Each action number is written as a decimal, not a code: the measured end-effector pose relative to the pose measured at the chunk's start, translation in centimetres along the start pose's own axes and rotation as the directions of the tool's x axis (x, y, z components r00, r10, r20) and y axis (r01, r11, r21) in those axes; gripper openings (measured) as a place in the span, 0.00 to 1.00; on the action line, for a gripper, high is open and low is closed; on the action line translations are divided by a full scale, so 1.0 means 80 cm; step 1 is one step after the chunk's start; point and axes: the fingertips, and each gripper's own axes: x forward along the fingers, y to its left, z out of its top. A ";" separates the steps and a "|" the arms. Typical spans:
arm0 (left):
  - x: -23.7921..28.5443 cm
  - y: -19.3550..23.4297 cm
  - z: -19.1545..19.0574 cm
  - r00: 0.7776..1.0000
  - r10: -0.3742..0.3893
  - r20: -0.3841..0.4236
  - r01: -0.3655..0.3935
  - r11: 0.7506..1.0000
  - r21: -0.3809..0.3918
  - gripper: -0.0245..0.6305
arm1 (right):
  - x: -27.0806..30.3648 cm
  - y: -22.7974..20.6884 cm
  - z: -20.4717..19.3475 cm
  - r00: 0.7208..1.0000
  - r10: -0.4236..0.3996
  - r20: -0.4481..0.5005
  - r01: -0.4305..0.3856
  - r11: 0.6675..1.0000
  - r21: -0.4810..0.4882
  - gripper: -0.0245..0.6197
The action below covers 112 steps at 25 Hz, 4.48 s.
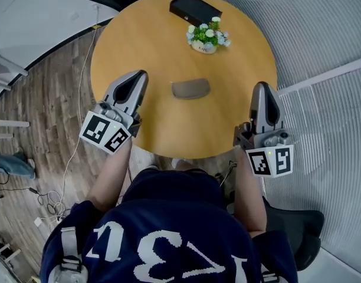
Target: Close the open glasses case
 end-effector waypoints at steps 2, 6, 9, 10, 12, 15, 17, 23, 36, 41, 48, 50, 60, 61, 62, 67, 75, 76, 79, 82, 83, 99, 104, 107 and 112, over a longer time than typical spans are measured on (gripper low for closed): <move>0.016 -0.001 -0.005 1.000 0.009 -0.009 -0.009 1.000 -0.005 0.06 | 0.016 -0.016 -0.008 1.000 0.026 -0.016 -0.025 0.999 0.020 0.08; 0.038 0.003 -0.017 0.999 0.040 -0.027 -0.040 0.999 -0.004 0.06 | 0.040 -0.040 -0.033 0.998 0.052 -0.041 -0.050 0.997 0.058 0.08; 0.051 0.011 -0.034 0.996 0.042 -0.074 -0.038 0.998 0.054 0.06 | 0.055 -0.046 -0.058 0.996 0.066 -0.064 -0.060 0.994 0.088 0.08; 0.057 0.012 -0.041 0.995 0.029 -0.095 -0.021 0.997 0.077 0.06 | 0.061 -0.048 -0.066 0.995 0.070 -0.074 -0.063 0.994 0.093 0.08; 0.071 0.013 -0.051 0.993 -0.009 -0.116 0.019 0.997 0.080 0.06 | 0.072 -0.053 -0.078 0.993 0.067 -0.093 -0.058 0.994 0.097 0.08; 0.086 0.022 -0.058 0.993 -0.046 -0.110 0.050 0.998 0.033 0.06 | 0.079 -0.060 -0.088 0.993 0.034 -0.113 -0.023 0.995 0.094 0.08; 0.095 0.031 -0.059 0.992 -0.060 -0.108 0.063 0.998 0.021 0.06 | 0.080 -0.063 -0.095 0.992 0.010 -0.127 0.001 0.996 0.088 0.08; 0.117 0.045 -0.069 0.989 -0.097 -0.108 0.100 0.995 0.028 0.06 | 0.083 -0.066 -0.129 0.982 -0.026 -0.185 0.041 0.996 0.081 0.08; 0.150 0.078 -0.149 0.981 -0.074 -0.180 0.074 0.997 -0.009 0.06 | 0.062 -0.098 -0.257 0.910 -0.043 -0.412 0.116 0.981 0.155 0.08; 0.153 0.089 -0.186 0.974 -0.055 -0.219 0.052 0.998 -0.022 0.06 | 0.051 -0.102 -0.334 0.840 0.000 -0.542 0.132 0.970 0.205 0.12; 0.151 0.097 -0.225 0.960 -0.056 -0.273 0.043 0.998 -0.054 0.06 | 0.028 -0.088 -0.447 0.683 0.102 -0.723 0.146 0.951 0.271 0.24; 0.152 0.099 -0.234 0.956 -0.060 -0.286 0.046 0.997 -0.055 0.06 | 0.023 -0.086 -0.463 0.655 0.112 -0.748 0.154 0.948 0.277 0.24; 0.154 0.098 -0.251 0.947 -0.065 -0.315 0.049 0.997 -0.057 0.06 | 0.012 -0.090 -0.489 0.580 0.124 -0.805 0.131 0.961 0.243 0.17; 0.154 0.098 -0.251 0.946 -0.064 -0.317 0.049 0.997 -0.056 0.06 | 0.015 -0.092 -0.490 0.578 0.130 -0.805 0.126 0.961 0.245 0.17; 0.154 0.100 -0.252 0.946 -0.063 -0.317 0.047 0.997 -0.057 0.06 | 0.018 -0.094 -0.491 0.576 0.135 -0.806 0.123 0.961 0.248 0.17; 0.156 0.106 -0.263 0.940 -0.060 -0.336 0.045 0.998 -0.052 0.06 | 0.039 -0.119 -0.497 0.565 0.143 -0.813 0.113 0.962 0.249 0.18; 0.183 0.087 -0.343 0.870 -0.156 -0.467 0.154 0.987 -0.044 0.06 | 0.021 -0.124 -0.499 0.513 0.118 -0.850 0.158 0.961 0.229 0.18; 0.186 0.083 -0.350 0.863 -0.171 -0.474 0.159 0.985 -0.066 0.06 | 0.018 -0.121 -0.502 0.494 0.120 -0.861 0.142 0.966 0.216 0.18; 0.190 0.067 -0.372 0.829 -0.256 -0.497 0.189 0.965 -0.182 0.06 | 0.014 -0.111 -0.508 0.453 0.118 -0.884 0.082 0.982 0.173 0.18; 0.184 0.047 -0.398 0.769 -0.323 -0.552 0.206 0.942 -0.264 0.06 | 0.018 -0.111 -0.511 0.458 0.119 -0.881 0.076 0.982 0.171 0.18; 0.181 0.043 -0.401 0.759 -0.327 -0.563 0.211 0.941 -0.263 0.06 | 0.020 -0.112 -0.511 0.458 0.123 -0.880 0.074 0.982 0.176 0.17; 0.095 -0.080 -0.410 0.656 -0.520 -0.547 0.306 0.846 -0.436 0.06 | 0.098 -0.004 -0.536 0.331 0.411 -0.849 -0.259 0.905 0.337 0.14; 0.101 -0.084 -0.400 0.676 -0.520 -0.522 0.314 0.844 -0.434 0.06 | 0.104 -0.001 -0.518 0.398 0.407 -0.822 -0.265 0.909 0.321 0.16; 0.110 -0.072 -0.382 0.703 -0.497 -0.509 0.328 0.862 -0.387 0.06 | 0.089 -0.024 -0.494 0.472 0.400 -0.786 -0.250 0.915 0.316 0.16; 0.141 -0.043 -0.353 0.766 -0.408 -0.498 0.318 0.912 -0.258 0.06 | 0.030 -0.054 -0.452 0.575 0.364 -0.733 -0.140 0.926 0.351 0.13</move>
